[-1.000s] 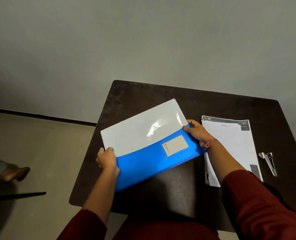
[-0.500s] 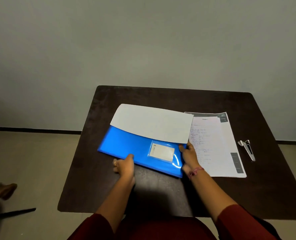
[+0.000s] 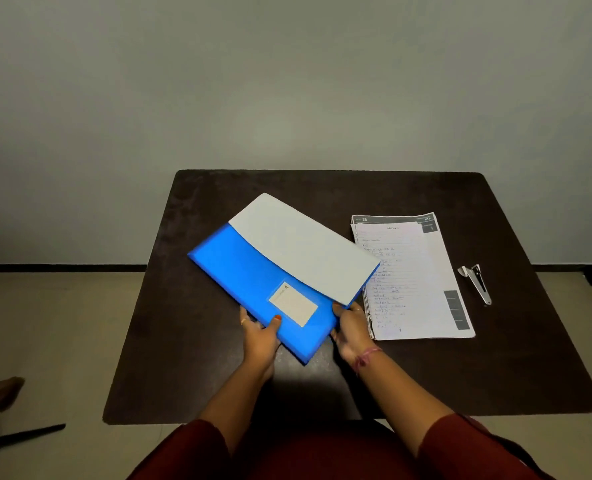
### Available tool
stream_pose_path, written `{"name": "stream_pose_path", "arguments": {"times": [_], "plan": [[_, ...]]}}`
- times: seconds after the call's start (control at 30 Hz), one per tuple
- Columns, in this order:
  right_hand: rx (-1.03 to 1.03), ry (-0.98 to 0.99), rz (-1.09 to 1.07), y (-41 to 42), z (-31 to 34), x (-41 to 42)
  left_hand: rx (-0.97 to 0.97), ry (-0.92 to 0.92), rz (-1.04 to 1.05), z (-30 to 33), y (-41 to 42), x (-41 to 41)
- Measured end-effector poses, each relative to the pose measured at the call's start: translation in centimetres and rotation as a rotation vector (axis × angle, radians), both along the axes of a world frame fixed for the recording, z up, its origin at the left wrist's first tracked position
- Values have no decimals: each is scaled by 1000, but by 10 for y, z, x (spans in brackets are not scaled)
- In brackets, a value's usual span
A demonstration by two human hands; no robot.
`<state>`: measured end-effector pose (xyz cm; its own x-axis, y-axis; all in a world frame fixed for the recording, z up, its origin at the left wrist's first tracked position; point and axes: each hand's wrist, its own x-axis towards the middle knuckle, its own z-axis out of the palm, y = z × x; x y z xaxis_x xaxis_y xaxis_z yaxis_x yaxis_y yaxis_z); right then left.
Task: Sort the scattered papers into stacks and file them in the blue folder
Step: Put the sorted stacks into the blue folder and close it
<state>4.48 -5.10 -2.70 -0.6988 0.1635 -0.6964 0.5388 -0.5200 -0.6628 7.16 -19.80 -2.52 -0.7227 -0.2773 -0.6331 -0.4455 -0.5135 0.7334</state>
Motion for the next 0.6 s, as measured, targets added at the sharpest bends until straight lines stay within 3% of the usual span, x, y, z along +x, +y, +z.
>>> {"name": "stream_pose_path", "arguments": {"times": [0.13,0.3,0.6], "plan": [[58,49,118,10,5,9,-77,10,-32,-6,-20,3],[311,112,270,33,4,11,-153,19,-116,-11,-56,7],[342,33,194,61,8,-1,-257,49,-329,-6,-113,-3]]}}
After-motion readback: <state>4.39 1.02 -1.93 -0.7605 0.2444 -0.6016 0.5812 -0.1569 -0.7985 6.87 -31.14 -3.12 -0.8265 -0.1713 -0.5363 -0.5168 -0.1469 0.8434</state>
